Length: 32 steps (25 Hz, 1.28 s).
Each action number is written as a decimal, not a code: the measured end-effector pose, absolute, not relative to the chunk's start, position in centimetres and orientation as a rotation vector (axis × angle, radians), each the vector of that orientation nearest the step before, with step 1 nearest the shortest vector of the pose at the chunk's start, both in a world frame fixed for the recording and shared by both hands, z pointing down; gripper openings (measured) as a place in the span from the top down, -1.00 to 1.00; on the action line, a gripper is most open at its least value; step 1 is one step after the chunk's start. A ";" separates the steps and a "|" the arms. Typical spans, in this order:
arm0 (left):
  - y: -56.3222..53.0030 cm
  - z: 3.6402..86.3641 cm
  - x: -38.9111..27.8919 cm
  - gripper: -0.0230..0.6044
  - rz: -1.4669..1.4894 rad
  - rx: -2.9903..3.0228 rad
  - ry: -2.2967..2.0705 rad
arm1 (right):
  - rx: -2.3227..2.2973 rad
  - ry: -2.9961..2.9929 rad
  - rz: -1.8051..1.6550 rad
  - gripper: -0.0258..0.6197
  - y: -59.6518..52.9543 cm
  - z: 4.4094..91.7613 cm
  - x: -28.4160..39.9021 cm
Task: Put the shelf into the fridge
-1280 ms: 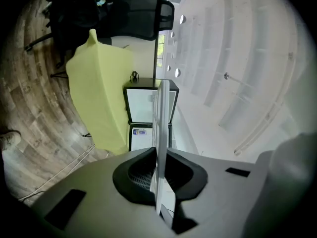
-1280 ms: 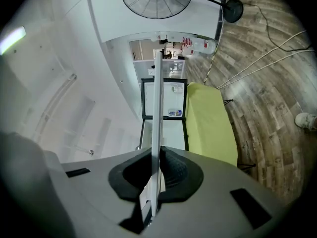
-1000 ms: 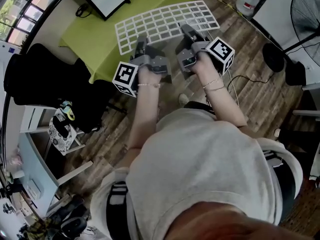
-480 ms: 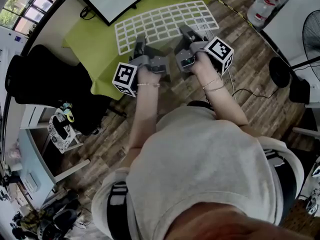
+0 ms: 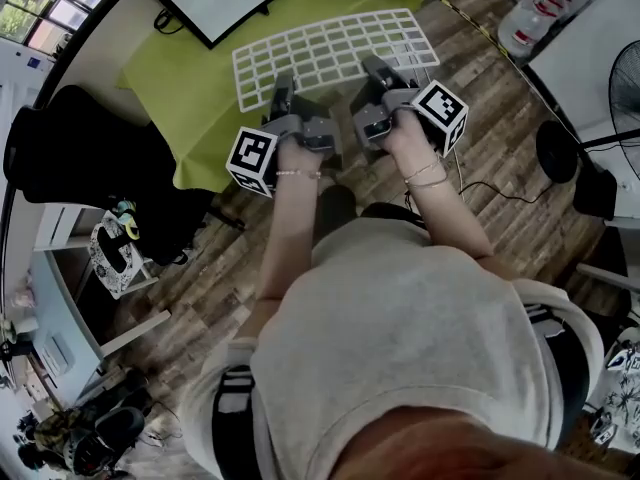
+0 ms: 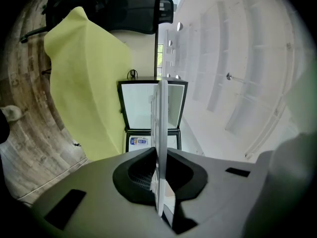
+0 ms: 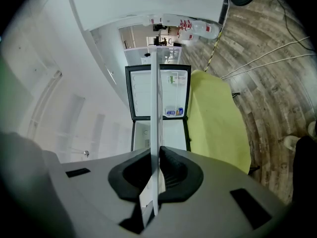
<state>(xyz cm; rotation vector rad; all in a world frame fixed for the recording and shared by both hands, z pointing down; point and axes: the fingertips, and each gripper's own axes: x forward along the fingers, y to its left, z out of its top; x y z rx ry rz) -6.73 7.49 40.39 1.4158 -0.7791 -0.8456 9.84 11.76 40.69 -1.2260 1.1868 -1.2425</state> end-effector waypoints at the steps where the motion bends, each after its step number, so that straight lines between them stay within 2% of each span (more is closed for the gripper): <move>1: 7.9 40.7 -6.8 0.85 -0.845 1.423 -0.782 | -1.220 1.185 -1.243 0.84 12.0 41.0 9.8; 20: 1.7 42.4 -3.9 0.85 -0.842 1.436 -0.746 | -1.218 1.183 -1.182 0.84 6.9 43.0 12.4; 32: -11.5 40.2 -3.4 0.85 -0.876 1.419 -0.760 | -1.209 1.217 -1.189 0.83 -6.7 40.6 13.1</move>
